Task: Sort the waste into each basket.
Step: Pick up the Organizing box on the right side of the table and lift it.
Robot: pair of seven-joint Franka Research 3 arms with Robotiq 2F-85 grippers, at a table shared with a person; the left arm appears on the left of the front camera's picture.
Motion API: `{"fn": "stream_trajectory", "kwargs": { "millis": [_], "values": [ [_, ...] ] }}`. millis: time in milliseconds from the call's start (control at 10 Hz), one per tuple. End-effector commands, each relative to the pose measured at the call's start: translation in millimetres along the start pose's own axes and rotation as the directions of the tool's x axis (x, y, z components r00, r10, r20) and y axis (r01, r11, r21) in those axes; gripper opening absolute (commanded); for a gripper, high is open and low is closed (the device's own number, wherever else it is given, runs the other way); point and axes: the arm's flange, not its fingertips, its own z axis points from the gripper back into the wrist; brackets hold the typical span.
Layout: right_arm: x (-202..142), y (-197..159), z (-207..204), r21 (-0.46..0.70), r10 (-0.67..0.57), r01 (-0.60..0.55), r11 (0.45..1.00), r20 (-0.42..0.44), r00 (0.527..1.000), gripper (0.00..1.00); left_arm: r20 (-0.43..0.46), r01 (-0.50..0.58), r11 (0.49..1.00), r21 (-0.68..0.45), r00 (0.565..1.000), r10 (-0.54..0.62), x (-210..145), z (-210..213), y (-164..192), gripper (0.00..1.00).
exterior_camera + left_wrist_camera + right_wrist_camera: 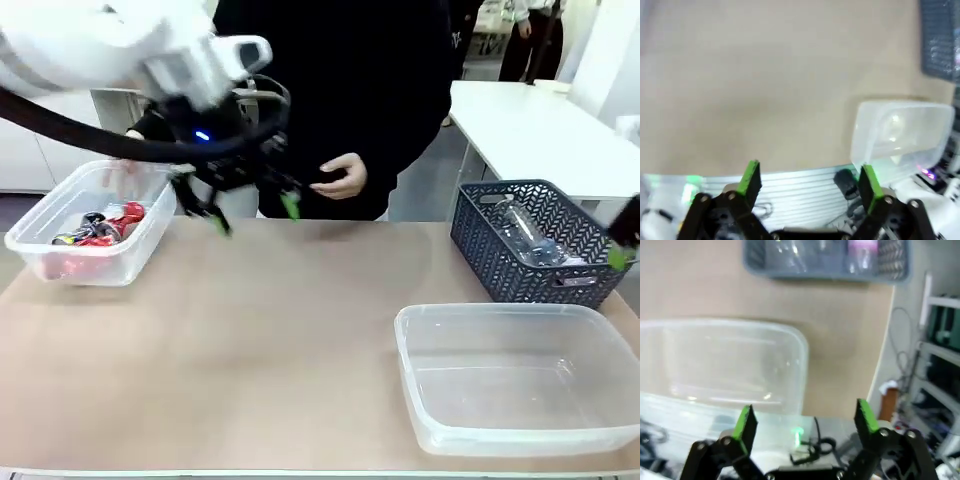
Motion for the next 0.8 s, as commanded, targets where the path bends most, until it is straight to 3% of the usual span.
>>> {"fn": "stream_trajectory", "kwargs": {
  "millis": [0,100,200,300,500,600,700],
  "values": [
    [-22,-22,-31,-0.004,-0.031,0.031,1.000,0.007,1.000,1.00,-0.116,-0.005,1.000,0.005,0.993,0.005,-21,-38,-40,1.00],
    [-26,-26,-39,0.034,-0.067,0.068,0.997,-0.007,0.998,1.00,-0.126,-0.007,0.999,0.043,0.992,0.013,-34,-56,-58,1.00],
    [-19,-29,-37,0.063,-0.200,0.200,0.978,-0.004,0.980,1.00,-0.187,-0.003,0.997,0.078,0.982,0.018,-40,-67,-68,1.00],
    [-6,-25,-13,0.013,-0.034,0.034,0.999,-0.022,0.999,1.00,-0.108,-0.002,0.999,0.038,0.994,0.006,-43,-55,-47,1.00],
    [-6,-25,-13,0.013,-0.034,0.034,0.999,-0.022,0.999,1.00,-0.108,-0.002,0.999,0.038,0.994,0.006,-43,-55,-47,1.00],
    [-7,-31,-16,0.029,-0.080,0.081,0.996,-0.028,0.996,1.00,-0.153,0.000,0.999,0.045,0.988,0.007,-50,-69,-62,1.00],
    [-7,-21,-31,0.004,-0.093,0.094,0.996,-0.112,0.989,1.00,-0.056,-0.065,0.996,0.063,0.996,0.069,-57,-86,-70,1.00]
  ]
}}
